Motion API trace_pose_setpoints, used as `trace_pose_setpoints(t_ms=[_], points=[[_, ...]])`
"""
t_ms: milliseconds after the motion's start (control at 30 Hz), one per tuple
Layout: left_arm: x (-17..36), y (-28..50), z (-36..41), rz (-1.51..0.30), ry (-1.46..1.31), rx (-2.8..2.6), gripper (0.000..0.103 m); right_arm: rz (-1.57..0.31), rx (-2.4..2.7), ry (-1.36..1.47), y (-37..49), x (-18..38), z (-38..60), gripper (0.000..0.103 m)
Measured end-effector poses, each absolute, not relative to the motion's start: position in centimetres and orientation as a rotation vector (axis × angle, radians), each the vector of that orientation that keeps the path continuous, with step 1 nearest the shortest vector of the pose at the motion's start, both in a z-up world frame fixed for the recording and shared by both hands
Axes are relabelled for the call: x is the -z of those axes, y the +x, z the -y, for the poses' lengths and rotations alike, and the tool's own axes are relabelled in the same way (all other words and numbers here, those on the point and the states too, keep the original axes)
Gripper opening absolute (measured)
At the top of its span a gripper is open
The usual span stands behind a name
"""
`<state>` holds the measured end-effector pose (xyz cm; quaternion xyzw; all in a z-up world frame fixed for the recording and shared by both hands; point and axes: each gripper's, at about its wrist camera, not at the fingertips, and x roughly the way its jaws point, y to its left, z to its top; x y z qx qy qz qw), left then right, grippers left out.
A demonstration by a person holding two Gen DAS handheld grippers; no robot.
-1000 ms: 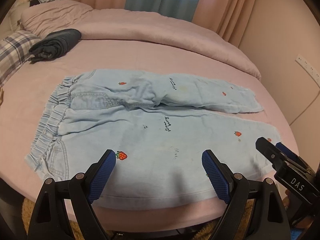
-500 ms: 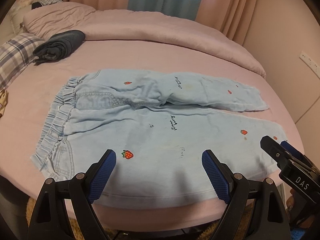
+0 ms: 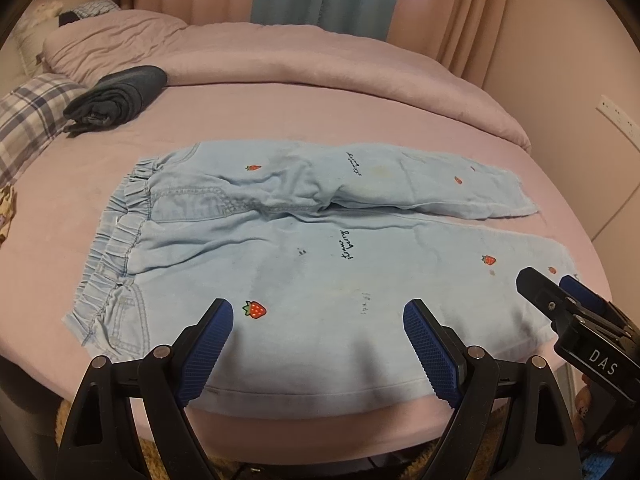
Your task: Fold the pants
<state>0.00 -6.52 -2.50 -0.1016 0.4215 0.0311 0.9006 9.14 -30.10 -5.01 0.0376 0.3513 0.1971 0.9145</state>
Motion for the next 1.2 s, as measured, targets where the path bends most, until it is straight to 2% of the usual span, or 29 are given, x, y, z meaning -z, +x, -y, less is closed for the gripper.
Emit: trace_pose_setpoints(t_ms=[367,567,933,1200], points=[[2.8,0.0,6.1,-0.879,-0.223,-0.07,0.088,-0.751,-0.398,0.09,9.4,5.2,30.4,0.094],[3.0,0.1,3.2,-0.877,-0.268,-0.111,0.088,-0.77,-0.372,0.099,9.9,5.5,31.7,0.094],[6.2,-3.0,-10.4,-0.972,-0.499,-0.481,0.088,-0.9,0.085,0.188,13.4,9.3,45.8,0.094],[8.8,-4.1,-12.3,-1.017,-0.614,-0.458,0.088,-0.939,0.213,0.298,15.4,13.1,53.8,0.091]])
